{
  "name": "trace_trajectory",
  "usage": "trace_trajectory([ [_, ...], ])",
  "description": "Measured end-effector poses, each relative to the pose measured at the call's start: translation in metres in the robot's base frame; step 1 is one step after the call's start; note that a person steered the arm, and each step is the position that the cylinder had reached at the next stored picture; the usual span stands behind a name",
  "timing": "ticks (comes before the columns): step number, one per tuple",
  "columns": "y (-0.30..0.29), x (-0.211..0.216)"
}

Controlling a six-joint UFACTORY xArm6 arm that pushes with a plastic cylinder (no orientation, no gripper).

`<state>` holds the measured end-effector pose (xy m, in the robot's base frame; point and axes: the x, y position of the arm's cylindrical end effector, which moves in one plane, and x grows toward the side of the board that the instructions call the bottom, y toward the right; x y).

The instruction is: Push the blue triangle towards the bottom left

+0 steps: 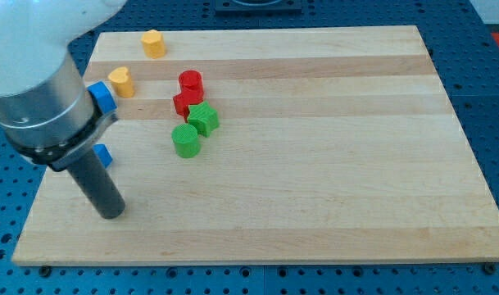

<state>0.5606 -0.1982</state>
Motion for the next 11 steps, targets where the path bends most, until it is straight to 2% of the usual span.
trace_trajectory([
  [3, -0.012, 0.000],
  [5, -0.107, -0.004],
  [6, -0.106, -0.023],
  [8, -0.078, -0.095],
  [9, -0.046, -0.106],
  [11, -0.007, -0.098],
])
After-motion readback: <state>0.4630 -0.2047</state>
